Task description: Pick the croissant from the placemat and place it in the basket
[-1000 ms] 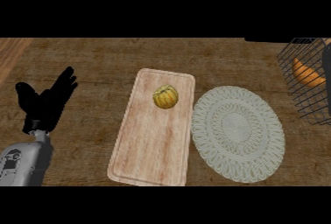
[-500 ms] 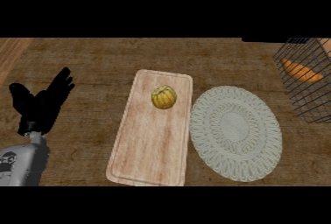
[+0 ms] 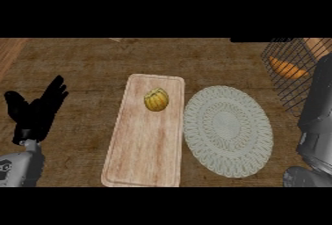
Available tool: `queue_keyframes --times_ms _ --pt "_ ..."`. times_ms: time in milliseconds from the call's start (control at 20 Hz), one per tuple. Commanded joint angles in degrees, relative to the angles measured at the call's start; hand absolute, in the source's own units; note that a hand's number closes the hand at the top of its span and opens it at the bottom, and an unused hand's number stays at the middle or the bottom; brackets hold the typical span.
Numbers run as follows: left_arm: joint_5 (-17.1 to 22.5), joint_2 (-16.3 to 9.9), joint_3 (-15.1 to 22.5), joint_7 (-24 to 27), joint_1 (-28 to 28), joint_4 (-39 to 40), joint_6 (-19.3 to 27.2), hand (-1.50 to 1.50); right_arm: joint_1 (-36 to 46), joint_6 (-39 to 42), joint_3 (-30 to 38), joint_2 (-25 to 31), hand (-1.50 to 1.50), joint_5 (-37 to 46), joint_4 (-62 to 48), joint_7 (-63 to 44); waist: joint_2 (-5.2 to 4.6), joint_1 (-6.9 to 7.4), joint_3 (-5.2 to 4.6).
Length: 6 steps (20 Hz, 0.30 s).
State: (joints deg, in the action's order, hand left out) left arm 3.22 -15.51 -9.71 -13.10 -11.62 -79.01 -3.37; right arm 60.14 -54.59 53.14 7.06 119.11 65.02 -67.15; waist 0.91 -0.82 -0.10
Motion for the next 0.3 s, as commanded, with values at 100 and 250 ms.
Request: queue_keyframes --times_ms 100,250 --pt "0.41 -0.36 -0.8 0.43 1.79 -0.04 -0.37 0.0 -7.91 5.44 -5.77 -6.84 -1.5 -8.03 13.62 -5.01 0.88 -0.59 0.02" --pt "0.25 0.14 0.02 -0.23 -0.01 -0.25 -0.32 0.0 -13.93 8.51 -12.25 -6.96 -1.5 -12.02 18.69 -5.44 0.76 -0.6 0.02"
